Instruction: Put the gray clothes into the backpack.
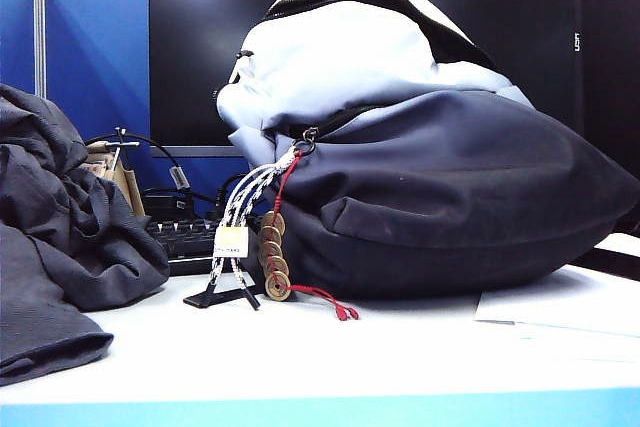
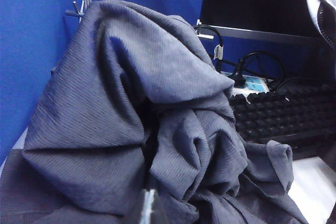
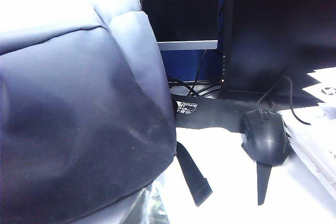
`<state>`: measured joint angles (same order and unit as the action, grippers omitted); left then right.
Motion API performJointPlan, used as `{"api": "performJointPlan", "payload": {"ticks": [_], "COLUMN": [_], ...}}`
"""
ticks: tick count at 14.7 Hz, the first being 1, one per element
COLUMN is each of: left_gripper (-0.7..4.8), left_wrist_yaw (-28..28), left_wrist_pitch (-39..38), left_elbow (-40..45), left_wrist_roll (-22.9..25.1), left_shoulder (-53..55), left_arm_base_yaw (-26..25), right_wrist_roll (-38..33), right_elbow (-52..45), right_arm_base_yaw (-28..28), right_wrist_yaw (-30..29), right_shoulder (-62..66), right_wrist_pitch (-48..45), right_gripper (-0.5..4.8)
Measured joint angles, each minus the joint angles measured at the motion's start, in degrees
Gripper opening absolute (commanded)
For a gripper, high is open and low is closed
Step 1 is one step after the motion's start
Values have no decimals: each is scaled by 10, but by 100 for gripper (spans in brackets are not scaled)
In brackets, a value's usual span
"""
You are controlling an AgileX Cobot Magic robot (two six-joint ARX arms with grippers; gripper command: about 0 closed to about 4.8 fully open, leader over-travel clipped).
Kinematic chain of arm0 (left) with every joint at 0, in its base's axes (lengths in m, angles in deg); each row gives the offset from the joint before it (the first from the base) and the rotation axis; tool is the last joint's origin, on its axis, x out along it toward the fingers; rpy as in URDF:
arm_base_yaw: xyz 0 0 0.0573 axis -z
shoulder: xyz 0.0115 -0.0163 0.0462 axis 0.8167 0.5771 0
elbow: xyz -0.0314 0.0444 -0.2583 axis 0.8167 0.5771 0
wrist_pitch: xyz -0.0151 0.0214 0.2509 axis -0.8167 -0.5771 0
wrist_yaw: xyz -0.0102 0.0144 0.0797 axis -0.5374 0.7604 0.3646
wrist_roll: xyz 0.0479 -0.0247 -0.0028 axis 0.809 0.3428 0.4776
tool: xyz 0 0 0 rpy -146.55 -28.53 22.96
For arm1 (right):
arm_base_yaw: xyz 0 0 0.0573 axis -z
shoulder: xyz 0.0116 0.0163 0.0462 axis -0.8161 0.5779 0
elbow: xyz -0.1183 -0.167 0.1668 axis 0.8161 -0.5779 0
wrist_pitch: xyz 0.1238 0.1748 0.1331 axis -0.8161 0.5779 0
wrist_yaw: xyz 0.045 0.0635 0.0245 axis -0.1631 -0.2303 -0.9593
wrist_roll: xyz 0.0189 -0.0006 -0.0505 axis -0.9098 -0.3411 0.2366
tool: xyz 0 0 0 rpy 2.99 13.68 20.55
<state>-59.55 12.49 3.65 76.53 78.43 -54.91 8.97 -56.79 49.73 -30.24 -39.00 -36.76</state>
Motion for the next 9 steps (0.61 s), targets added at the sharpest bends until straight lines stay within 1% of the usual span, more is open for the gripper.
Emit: {"api": "performJointPlan", "payload": {"ticks": [7, 8, 9], "left_gripper": [-3, -3, -3], "left_wrist_yaw": [-5, -46, -116], "left_wrist_pitch": [0, 16, 78], "left_elbow": [0, 0, 0], "left_wrist_roll": [-5, -41, -118], "left_shoulder": [0, 0, 0], "left_arm_base_yaw": [0, 0, 0], "right_wrist_roll": [-1, -26, -75], "right_elbow": [0, 0, 0], "right_arm_base_yaw": [0, 0, 0], "right_wrist_yaw": [-4, -21, -34], "right_shoulder": [0, 0, 0], "right_wrist_pitch": [-1, -21, -78], "right_gripper": [-6, -6, -6]}}
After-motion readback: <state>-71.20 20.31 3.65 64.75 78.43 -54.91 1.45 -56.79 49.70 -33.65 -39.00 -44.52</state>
